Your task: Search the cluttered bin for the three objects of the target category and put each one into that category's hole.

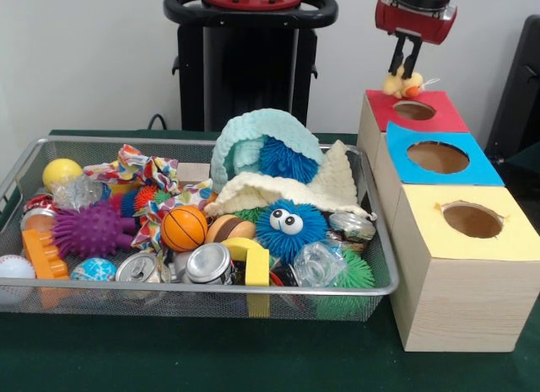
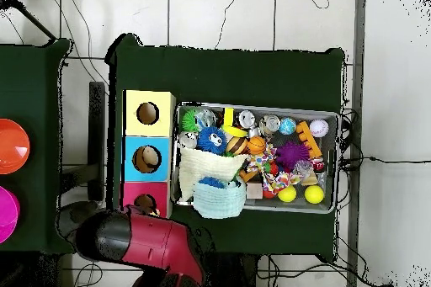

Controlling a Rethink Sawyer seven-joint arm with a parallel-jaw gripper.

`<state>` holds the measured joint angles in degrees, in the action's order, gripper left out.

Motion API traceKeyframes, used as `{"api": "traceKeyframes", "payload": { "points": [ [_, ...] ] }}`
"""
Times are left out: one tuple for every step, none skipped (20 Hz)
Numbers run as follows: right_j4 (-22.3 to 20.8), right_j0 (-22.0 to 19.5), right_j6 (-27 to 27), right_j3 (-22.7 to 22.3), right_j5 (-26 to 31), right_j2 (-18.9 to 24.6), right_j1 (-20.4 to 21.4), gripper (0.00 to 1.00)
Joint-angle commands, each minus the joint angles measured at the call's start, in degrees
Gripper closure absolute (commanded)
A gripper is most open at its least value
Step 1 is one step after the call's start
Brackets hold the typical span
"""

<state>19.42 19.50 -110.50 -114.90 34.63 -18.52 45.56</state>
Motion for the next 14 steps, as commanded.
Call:
{"api": "traceKeyframes", "payload": {
  "points": [
    [2.62, 0.36, -17.66, 3.80, 4.79, 0.88, -1.34, 1.00],
    [2.79, 0.43, -17.67, 3.65, 4.55, 0.90, -1.37, 1.00],
    [3.01, 0.55, -17.81, 3.57, 4.51, 0.99, -1.36, 1.00],
    [3.26, 0.75, -18.11, 3.51, 4.37, 1.03, -1.40, 1.00],
    [3.51, 0.94, -18.41, 3.44, 4.23, 1.07, -1.43, 1.00],
    [3.66, 1.07, -18.59, 3.44, 4.00, 1.11, -1.50, 1.00],
    [3.86, 1.15, -18.74, 3.40, 3.80, 1.23, -1.55, 1.00],
    [3.97, 1.20, -18.88, 3.38, 3.66, 1.31, -1.56, 1.00],
    [3.94, 1.28, -19.01, 3.44, 3.52, 1.31, -1.63, 1.00],
    [3.99, 1.18, -19.01, 3.28, 3.34, 1.46, -1.59, 1.00],
    [3.85, 1.15, -19.02, 3.24, 3.14, 1.46, -1.59, 1.00],
    [3.74, 1.02, -18.91, 3.12, 3.05, 1.57, -1.54, 1.00],
    [3.56, 0.89, -18.81, 3.15, 3.09, 1.63, -1.50, 1.00],
    [3.37, 0.76, -18.70, 3.19, 3.12, 1.69, -1.47, 1.00]
  ]
}}
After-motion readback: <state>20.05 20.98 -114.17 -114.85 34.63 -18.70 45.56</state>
